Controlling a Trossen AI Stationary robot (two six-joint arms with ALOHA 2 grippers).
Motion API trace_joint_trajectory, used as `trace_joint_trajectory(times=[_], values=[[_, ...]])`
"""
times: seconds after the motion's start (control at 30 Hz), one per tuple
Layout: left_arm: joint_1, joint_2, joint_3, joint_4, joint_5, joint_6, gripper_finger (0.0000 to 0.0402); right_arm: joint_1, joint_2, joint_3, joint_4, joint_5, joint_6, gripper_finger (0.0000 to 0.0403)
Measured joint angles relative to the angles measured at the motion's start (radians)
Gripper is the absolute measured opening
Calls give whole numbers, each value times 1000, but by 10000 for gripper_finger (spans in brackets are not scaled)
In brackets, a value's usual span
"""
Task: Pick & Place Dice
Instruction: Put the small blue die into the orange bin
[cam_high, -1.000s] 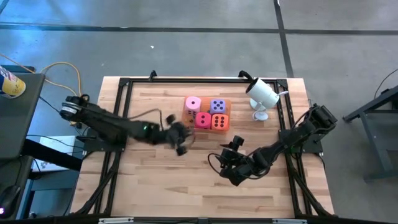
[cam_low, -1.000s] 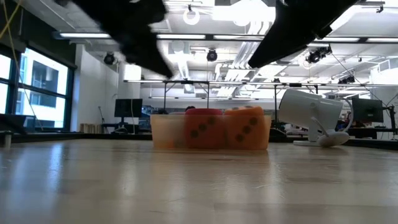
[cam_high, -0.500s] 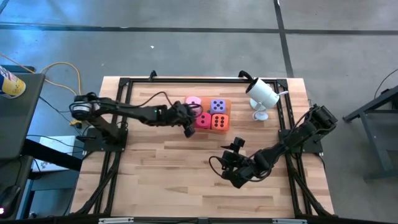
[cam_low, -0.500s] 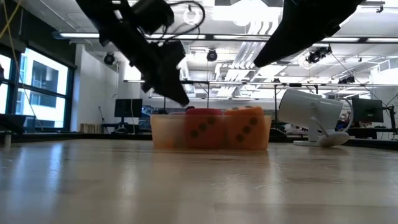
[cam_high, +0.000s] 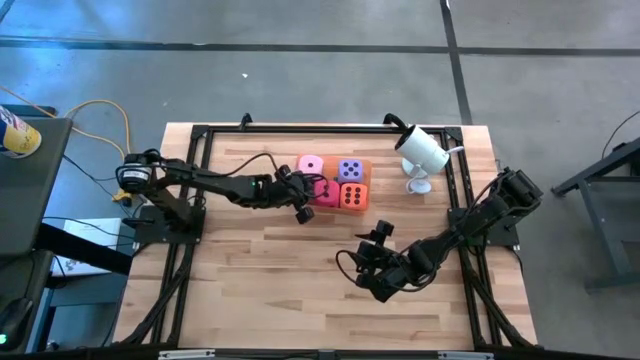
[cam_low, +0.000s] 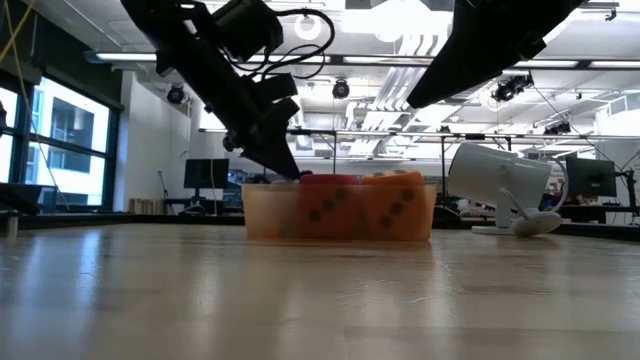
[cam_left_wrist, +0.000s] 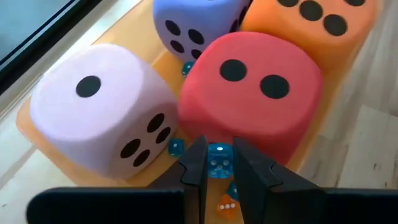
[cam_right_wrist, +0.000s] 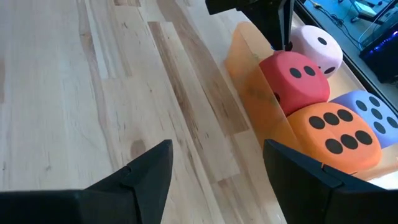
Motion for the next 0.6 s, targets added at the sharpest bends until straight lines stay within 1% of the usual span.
trace_joint_trajectory(times=[0.27, 0.43, 0.6], values=[[1, 0, 0, -12, -1, -2, 48, 0, 0, 0, 0, -8, 19, 239], [1, 0, 0, -14, -1, -4, 63, 0, 0, 0, 0, -8, 19, 239], [4, 0, 0, -26, -1, 12, 67, 0, 0, 0, 0, -7, 18, 239]])
